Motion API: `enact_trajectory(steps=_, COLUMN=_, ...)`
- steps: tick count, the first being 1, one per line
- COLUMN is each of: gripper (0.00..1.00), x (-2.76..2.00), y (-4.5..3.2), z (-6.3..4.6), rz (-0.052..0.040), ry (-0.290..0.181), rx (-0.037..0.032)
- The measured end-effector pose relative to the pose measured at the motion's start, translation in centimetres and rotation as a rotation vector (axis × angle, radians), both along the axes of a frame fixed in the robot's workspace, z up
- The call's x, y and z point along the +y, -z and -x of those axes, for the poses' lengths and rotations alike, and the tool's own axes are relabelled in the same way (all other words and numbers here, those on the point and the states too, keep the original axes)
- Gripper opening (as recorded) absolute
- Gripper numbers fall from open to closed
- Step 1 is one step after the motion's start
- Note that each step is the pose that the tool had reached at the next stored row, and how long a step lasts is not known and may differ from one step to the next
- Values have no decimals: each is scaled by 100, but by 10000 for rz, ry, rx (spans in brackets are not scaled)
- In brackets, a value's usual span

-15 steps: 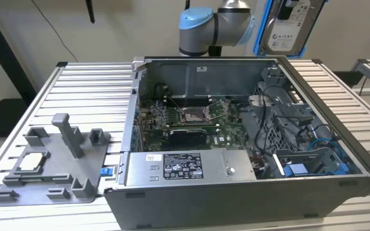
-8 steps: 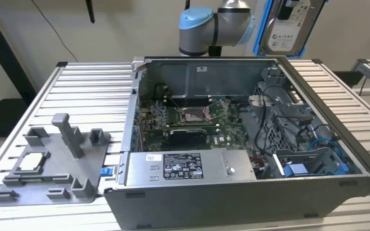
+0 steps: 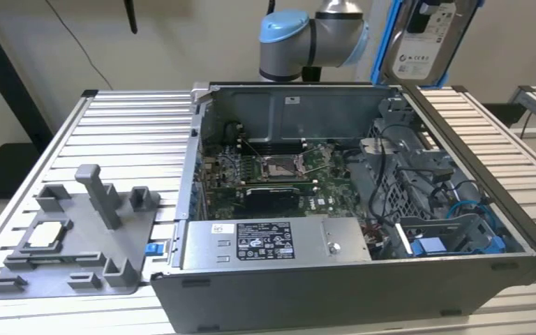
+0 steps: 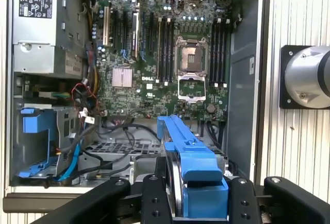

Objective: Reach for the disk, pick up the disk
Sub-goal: 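Pick up the disk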

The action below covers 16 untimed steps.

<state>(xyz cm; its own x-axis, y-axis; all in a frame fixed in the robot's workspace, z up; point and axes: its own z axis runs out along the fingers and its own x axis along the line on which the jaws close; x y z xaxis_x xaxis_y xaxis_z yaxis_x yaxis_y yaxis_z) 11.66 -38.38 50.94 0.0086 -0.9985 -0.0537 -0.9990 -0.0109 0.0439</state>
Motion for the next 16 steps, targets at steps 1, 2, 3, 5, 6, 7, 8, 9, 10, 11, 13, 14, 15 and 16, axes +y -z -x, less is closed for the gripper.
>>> enact_trajectory(steps=1, gripper=0, x=-31, y=0, z=0, rz=0, ry=1, rx=2)
enact_trajectory(steps=2, gripper=0, x=-63, y=0, z=0, rz=0, ry=0, rx=3)
enact_trajectory(steps=3, gripper=0, x=-101, y=1, z=0, rz=-1, ry=1, rx=4)
enact_trajectory(steps=5, gripper=0, x=-179, y=0, z=0, rz=0, ry=3, rx=6)
enact_trajectory(steps=6, gripper=0, x=-217, y=0, z=0, rz=-1, ry=4, rx=7)
enact_trajectory(steps=7, gripper=0, x=-256, y=0, z=0, rz=0, ry=6, rx=8)
enact_trajectory(steps=8, gripper=0, x=-294, y=0, z=0, rz=-1, ry=7, rx=10)
enact_trajectory(steps=9, gripper=0, x=-328, y=0, z=0, rz=-1, ry=8, rx=11)
enact_trajectory(steps=10, gripper=0, x=-362, y=0, z=0, rz=-1, ry=9, rx=12)
enact_trajectory(steps=11, gripper=0, x=-401, y=0, z=0, rz=0, ry=12, rx=12)
enact_trajectory(steps=13, gripper=0, x=-478, y=0, z=0, rz=-1, ry=16, rx=14)
enact_trajectory(steps=14, gripper=0, x=-510, y=0, z=0, rz=0, ry=18, rx=15)
enact_trajectory(steps=15, gripper=0, x=-548, y=0, z=0, rz=0, ry=21, rx=15)
enact_trajectory(steps=16, gripper=0, x=-584, y=0, z=0, rz=-1, ry=24, rx=16)
